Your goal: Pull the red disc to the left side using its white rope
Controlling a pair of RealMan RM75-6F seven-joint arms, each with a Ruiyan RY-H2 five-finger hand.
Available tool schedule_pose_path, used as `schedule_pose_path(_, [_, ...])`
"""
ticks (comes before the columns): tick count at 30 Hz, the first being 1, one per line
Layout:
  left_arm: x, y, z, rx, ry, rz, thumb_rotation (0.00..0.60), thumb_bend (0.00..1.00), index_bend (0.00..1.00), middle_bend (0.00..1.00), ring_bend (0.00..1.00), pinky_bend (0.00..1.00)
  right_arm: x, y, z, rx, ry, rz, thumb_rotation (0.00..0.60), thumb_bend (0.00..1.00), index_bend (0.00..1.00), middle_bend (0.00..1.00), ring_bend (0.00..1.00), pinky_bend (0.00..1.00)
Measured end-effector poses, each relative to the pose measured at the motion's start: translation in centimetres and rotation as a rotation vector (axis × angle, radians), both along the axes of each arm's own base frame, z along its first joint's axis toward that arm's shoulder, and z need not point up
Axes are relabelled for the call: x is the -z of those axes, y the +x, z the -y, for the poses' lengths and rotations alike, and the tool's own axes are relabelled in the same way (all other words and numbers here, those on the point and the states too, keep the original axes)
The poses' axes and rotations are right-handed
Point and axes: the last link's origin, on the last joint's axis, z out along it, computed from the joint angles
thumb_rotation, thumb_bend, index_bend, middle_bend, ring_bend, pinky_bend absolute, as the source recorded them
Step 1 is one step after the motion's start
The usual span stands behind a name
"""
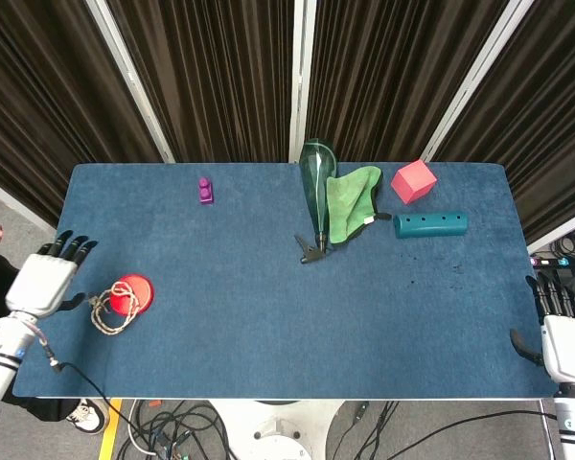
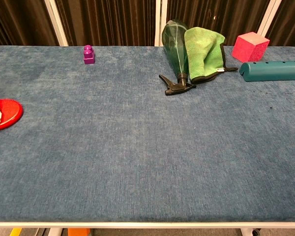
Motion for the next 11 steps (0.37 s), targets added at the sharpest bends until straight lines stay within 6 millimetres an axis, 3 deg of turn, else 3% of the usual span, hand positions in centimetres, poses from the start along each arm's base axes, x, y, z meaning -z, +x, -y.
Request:
schedule_pose_path(7, [-1.1,-0.5,2.8,0.022,0.114,0.057,0.600,0.18,0.12,0.10,0.04,0.24,-0.4,0.0,-0.2,-0.003,-0.020,0.010,0.600,0.24,0.00,0.00,0.00,0.00])
schedule_pose_path(11, [-1.4,-1.6,5.9,0.059,0.238,0.100,0.600,0.18,0.12,0.10,0.04,0.24,-0.5,0.2,-0.4,-0.012,-0.028,0.013,0.600,0.24,0.00,0.00,0.00,0.00])
